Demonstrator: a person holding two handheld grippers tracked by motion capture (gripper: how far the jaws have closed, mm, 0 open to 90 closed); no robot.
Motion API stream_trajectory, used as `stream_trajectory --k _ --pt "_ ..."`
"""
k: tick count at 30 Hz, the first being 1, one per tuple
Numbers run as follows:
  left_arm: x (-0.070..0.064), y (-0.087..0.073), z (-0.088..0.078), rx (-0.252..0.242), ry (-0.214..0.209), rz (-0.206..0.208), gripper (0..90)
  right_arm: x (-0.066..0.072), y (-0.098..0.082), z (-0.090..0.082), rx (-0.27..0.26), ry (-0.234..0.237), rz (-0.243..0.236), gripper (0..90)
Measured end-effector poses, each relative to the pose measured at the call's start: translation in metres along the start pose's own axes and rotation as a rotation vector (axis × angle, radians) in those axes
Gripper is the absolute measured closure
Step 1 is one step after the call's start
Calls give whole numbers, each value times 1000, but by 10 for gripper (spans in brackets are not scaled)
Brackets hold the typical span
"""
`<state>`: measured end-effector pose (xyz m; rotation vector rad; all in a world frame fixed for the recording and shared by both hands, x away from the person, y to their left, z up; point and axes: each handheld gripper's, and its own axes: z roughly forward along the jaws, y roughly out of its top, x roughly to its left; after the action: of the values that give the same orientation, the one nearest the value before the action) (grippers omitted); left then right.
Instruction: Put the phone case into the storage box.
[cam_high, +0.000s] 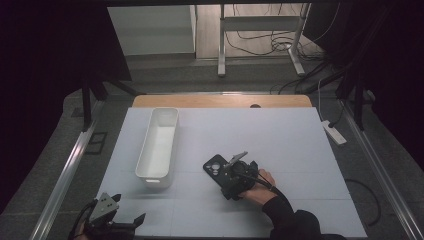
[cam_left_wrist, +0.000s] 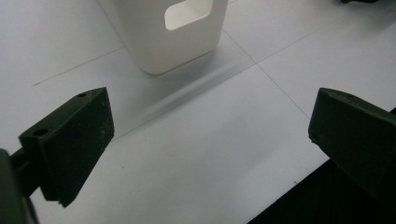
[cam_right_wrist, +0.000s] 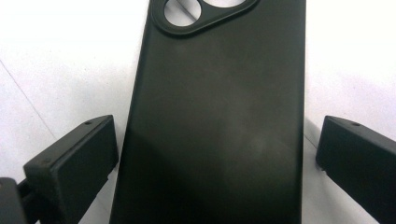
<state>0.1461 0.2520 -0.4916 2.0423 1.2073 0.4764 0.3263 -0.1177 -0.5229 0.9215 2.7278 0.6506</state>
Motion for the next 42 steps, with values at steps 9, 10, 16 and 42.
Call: stream_trajectory --k 9,10,16,42 --pt "0 0 -1 -5 0 -7 0 1 0 0 12 -7 9 0" --pt "0 0 -1 -6 2 -5 0 1 1 0 17 -10 16 7" --pt "1 0 -1 -3 -9 -4 0 -2 3 -7 39 -12 40 140" --pt "3 2 0 8 -23 -24 0 -11 1 -31 -30 19 -44 155"
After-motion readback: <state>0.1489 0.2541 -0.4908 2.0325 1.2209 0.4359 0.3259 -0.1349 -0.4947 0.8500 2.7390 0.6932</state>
